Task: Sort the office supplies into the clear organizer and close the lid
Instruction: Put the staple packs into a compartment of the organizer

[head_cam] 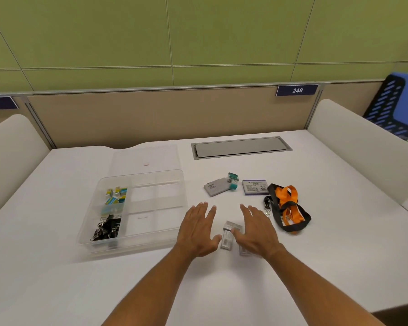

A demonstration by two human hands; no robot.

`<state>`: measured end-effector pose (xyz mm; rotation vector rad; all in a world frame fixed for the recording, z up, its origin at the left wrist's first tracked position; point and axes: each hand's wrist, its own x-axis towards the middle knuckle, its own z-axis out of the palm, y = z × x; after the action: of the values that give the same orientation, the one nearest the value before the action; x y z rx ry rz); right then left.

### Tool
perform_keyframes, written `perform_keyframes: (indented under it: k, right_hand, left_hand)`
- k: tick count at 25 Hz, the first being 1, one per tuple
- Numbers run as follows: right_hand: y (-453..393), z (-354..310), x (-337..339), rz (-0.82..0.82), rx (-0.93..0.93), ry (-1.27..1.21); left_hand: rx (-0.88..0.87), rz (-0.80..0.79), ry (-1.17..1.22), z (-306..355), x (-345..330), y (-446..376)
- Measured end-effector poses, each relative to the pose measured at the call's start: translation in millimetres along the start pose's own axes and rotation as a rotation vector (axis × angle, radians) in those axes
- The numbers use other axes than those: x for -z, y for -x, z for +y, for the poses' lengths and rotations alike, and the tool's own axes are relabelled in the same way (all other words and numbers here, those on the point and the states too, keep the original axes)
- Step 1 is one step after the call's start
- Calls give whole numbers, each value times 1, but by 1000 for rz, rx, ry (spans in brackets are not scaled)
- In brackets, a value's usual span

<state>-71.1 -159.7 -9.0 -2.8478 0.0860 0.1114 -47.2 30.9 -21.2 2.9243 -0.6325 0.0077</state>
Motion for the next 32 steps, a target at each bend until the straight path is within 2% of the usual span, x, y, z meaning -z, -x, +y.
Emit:
perform_keyframes:
  k: [7,13,24,28,32]
  right_hand:
    - [13,21,-10,-11,25,86]
    - [9,20,-22,-58,32,113]
    - [1,50,5,149,-95,-370]
    - [1,60,1,109,-162,-431]
    - [4,63,2,75,-199,-363]
  left_hand:
    - [3,-60,21,22,-15,1]
    - [23,-3,10,31,-18,-1]
    - [76,-154,87,47,-25,-6]
    - [46,-79,124,45,-18,-4]
    - [38,-25,157,42,-15,-4]
